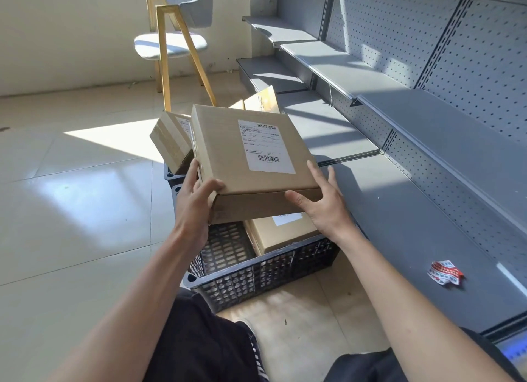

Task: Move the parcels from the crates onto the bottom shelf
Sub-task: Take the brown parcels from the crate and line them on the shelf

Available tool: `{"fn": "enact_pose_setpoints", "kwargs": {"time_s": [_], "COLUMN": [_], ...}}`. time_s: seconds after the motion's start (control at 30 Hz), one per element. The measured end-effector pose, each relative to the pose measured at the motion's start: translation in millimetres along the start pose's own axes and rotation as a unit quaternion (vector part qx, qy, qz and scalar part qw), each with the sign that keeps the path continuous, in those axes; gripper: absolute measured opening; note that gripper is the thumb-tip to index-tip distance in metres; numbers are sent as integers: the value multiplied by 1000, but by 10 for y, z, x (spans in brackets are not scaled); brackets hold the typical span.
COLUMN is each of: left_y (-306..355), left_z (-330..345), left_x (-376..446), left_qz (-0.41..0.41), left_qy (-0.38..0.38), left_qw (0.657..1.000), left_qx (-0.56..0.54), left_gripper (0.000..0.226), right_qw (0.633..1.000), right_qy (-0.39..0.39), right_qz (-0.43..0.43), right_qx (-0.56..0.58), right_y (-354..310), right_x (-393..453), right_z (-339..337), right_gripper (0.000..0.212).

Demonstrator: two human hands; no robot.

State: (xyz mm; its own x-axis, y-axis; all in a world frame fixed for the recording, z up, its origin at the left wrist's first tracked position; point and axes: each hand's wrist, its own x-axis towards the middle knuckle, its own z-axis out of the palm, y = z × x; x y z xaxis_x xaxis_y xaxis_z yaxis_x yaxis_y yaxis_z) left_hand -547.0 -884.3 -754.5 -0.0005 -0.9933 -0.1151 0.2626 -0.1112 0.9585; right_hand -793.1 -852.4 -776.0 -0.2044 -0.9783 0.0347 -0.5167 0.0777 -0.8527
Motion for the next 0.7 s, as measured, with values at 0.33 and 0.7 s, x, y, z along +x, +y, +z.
{"fn": "enact_pose_setpoints", "kwargs": {"time_s": [0.33,0.7], "left_y": [-41,-176], "left_z": [-51,22], "left_x": [19,-78], "left_qz": [21,113], "left_qy": [-6,-57], "left_qw": [995,938], "left_qx": [96,322], "left_gripper": [80,80], "right_qw": [998,988], "right_qy": [48,133], "right_qz": [-1,-73], "right_qx": [44,-3], "right_y": [96,98], "right_x": [13,-153], "right_z": [32,-62], "right_gripper": [101,79]}}
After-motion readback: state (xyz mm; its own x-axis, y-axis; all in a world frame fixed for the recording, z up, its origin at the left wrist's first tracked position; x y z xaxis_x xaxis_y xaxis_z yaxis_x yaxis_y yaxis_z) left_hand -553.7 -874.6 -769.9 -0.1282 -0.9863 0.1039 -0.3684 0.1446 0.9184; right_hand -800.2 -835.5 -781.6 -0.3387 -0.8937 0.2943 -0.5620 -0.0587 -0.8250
